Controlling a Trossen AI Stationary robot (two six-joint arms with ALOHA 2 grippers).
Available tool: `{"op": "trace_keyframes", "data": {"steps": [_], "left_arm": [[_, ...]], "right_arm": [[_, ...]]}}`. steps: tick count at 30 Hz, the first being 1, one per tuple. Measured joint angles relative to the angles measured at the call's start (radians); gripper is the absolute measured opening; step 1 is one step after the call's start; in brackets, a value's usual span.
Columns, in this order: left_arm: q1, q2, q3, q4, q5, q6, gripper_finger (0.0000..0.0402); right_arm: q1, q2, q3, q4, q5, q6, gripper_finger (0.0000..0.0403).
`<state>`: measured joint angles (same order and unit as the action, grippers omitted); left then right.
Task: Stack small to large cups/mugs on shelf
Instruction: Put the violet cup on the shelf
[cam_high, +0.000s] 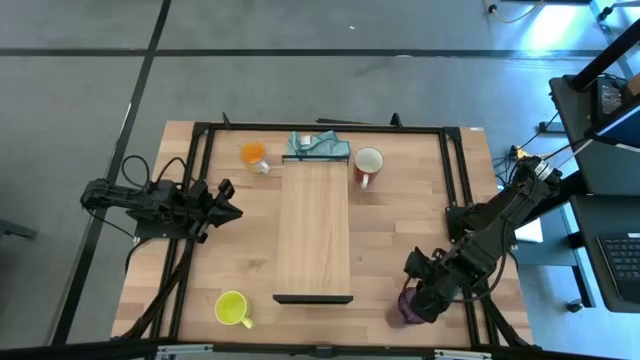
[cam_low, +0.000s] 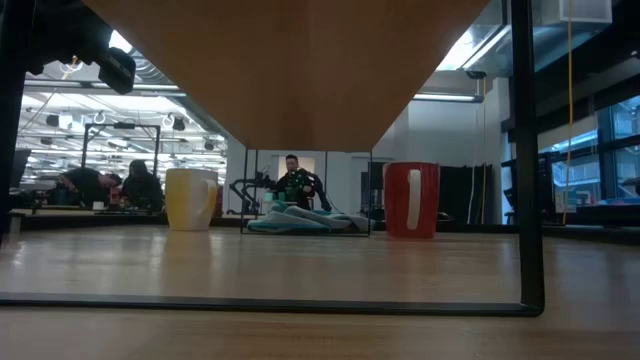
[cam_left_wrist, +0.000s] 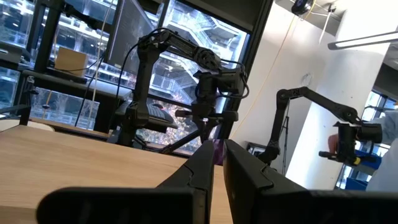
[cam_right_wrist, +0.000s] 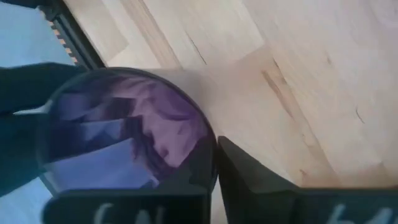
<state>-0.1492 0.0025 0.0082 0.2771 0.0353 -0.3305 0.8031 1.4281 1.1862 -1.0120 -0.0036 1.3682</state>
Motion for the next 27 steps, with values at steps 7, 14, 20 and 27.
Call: {"op": "trace_keyframes", "data": {"steps": [7,14,20,27], "left_arm": [[0.000,0.000,0.000,0.000,0.000,0.000,0.0030],[0.000,0.000,0.000,0.000,0.000,0.000,0.0030],[0.000,0.000,0.000,0.000,0.000,0.000,0.0030],[0.000,0.000,0.000,0.000,0.000,0.000,0.0030]], "right_arm": [[-0.087,0.001,0.007,-0.011,-0.022,-0.188,0.0017],[-0.236,0.001,0.136,-0.184,0.004,-0.505,0.0009],[-0.392,0.001,0.301,-0.312,0.020,-0.762,0.0009],[-0.544,0.028,0.531,-0.431,0.079,-0.966,0.0009]]}}
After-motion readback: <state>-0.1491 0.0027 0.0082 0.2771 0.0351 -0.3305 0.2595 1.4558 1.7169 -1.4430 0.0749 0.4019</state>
